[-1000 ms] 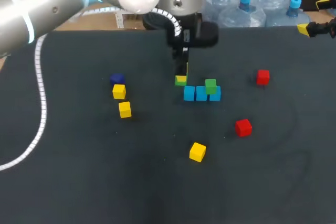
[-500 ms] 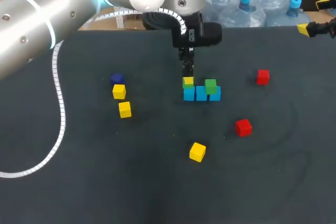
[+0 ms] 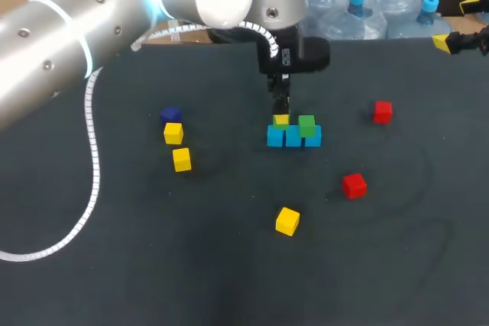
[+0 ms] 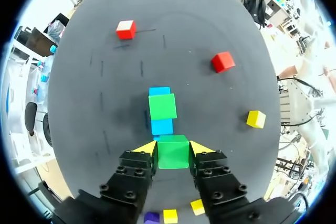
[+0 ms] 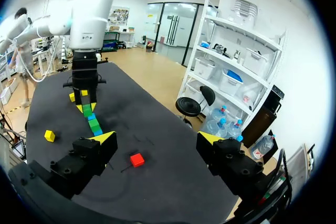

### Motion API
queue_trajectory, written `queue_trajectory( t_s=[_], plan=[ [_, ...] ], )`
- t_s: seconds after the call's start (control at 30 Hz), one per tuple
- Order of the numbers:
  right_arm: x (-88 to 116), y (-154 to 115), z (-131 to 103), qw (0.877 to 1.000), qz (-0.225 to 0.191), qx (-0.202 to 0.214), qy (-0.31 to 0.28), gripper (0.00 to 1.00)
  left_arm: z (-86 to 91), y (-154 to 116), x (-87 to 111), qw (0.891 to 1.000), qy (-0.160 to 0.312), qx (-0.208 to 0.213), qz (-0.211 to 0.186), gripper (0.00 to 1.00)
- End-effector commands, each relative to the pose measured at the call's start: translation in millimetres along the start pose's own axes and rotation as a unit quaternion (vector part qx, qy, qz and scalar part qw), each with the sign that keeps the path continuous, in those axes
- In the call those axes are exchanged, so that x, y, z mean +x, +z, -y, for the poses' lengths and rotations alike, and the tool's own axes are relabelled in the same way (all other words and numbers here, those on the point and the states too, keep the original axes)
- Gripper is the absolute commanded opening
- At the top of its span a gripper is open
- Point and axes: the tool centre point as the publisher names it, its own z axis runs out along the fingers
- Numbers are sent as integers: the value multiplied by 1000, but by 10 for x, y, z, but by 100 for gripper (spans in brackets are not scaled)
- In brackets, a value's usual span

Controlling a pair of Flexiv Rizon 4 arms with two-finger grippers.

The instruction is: Place the blue cubes, place green cubes on the blue cubes, place the yellow cubes on the green cubes, then place the red cubes on the yellow cubes, and place purple cube on the red cubes.

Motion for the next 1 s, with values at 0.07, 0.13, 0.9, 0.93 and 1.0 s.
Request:
queue_trajectory(
  t_s=[0.07, 0.13, 0.9, 0.93, 1.0],
  plan=[
    [0, 2, -1, 1000, 0, 0, 0, 100, -70, 30, -34, 1000, 5, -3, 3, 0],
    [0, 2, -1, 1000, 0, 0, 0, 100, -83, 51, -41, 1000, 5, -4, 3, 0],
    [0, 2, -1, 1000, 0, 0, 0, 100, -102, 179, -28, 1000, -10, 0, -15, 0],
    [0, 2, -1, 1000, 0, 0, 0, 100, -101, 180, -28, 1000, -9, 0, -15, 0],
    [0, 2, -1, 1000, 0, 0, 0, 100, -102, 181, -28, 1000, -9, 0, -15, 0]
  ],
)
